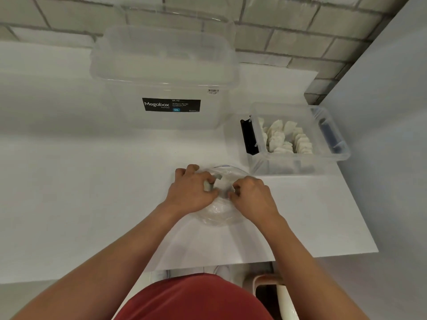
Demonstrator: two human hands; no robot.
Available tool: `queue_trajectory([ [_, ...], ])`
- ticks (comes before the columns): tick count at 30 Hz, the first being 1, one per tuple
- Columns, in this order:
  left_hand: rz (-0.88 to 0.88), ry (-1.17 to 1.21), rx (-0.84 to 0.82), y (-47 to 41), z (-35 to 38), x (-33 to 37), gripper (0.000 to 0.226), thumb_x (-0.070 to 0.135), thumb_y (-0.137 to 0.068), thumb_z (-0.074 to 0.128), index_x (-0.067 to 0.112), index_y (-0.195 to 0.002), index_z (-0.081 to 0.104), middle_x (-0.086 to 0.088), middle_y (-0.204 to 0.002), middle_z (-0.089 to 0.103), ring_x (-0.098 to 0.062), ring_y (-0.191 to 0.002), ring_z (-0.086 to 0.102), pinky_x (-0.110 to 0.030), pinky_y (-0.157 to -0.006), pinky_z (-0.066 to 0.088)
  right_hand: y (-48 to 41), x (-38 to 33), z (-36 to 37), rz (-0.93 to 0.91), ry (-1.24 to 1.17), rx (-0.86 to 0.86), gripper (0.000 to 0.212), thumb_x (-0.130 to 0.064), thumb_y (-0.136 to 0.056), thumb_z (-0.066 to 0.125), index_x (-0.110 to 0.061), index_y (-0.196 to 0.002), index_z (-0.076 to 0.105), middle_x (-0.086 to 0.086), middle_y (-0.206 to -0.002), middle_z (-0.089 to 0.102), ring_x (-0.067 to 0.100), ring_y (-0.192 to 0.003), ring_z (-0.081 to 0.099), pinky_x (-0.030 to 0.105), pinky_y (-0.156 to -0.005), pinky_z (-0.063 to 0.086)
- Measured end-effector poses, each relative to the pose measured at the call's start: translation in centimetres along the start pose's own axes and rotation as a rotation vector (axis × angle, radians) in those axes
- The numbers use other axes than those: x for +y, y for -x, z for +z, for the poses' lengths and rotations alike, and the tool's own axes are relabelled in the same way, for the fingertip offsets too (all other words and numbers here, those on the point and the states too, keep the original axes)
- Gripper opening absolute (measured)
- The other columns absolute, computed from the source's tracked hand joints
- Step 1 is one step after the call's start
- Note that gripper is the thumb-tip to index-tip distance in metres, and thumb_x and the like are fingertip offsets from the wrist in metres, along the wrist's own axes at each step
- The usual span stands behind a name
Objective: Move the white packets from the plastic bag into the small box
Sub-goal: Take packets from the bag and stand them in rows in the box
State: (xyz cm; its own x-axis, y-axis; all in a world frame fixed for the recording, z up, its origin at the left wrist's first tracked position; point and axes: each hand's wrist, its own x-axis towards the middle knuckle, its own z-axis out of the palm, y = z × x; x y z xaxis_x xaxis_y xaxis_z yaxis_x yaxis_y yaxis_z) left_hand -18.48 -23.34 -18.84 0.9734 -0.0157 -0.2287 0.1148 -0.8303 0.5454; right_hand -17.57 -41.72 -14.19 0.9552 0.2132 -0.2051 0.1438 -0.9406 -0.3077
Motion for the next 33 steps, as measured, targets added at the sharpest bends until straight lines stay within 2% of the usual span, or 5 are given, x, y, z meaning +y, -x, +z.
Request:
queue_trajectory([
  [7,0.040,-0.082,-0.039,0.5,-0.7,0.2,0.054,0.055,-0.070,0.070,0.042,-0.121,0.055,0.000,-0.144,0.038,-0.029,-0.135,0.029,-0.044,-0.104,0.042,0.7,0.4,-0.9,-0.021,-0.191,0.063,0.011,-0.019,-0.090,0.066,-0.023,-0.098,0.073,-0.006,-0.092,0.074,0.020,-0.090,0.068,0.037,-0.080,0.056],
  [14,0.039,-0.115,-0.049,0.7,-0.6,0.3,0.068,0.058,-0.057,0.073,0.043,-0.119,0.052,0.001,-0.138,0.038,-0.028,-0.130,0.031,-0.045,-0.101,0.043,0.5,-0.3,-3.2,-0.406,0.035,0.218,0.029,-0.002,-0.083,0.065,-0.020,-0.103,0.078,-0.001,-0.098,0.067,0.028,-0.076,0.068,0.041,-0.060,0.056],
  [22,0.079,-0.083,-0.028,1.4,-0.5,0.2,0.054,0.071,-0.070,0.056,0.043,-0.114,0.044,0.001,-0.145,0.038,-0.031,-0.136,0.028,-0.050,-0.103,0.041,0.1,-2.5,-3.6,-0.582,0.251,0.078,0.036,-0.006,-0.086,0.061,-0.022,-0.117,0.070,0.002,-0.103,0.063,0.030,-0.089,0.065,0.033,-0.059,0.040],
  [28,0.093,-0.012,-0.026,1.5,-0.7,-0.2,0.025,0.060,-0.084,0.043,0.046,-0.102,0.052,0.000,-0.153,0.040,-0.032,-0.143,0.024,-0.053,-0.106,0.038,-0.3,-1.6,-3.3,-0.552,-0.013,0.073,0.032,-0.017,-0.094,0.063,-0.029,-0.123,0.067,-0.009,-0.108,0.067,0.014,-0.095,0.066,0.033,-0.074,0.056],
  [33,0.041,0.004,-0.062,2.2,-1.5,1.1,0.014,0.043,-0.088,0.062,0.040,-0.101,0.058,0.001,-0.158,0.029,-0.033,-0.142,0.017,-0.051,-0.105,0.038,-1.0,-0.8,-3.6,-0.502,-0.059,0.036,0.024,-0.011,-0.093,0.065,-0.021,-0.113,0.074,-0.004,-0.099,0.071,0.015,-0.086,0.065,0.037,-0.079,0.055],
])
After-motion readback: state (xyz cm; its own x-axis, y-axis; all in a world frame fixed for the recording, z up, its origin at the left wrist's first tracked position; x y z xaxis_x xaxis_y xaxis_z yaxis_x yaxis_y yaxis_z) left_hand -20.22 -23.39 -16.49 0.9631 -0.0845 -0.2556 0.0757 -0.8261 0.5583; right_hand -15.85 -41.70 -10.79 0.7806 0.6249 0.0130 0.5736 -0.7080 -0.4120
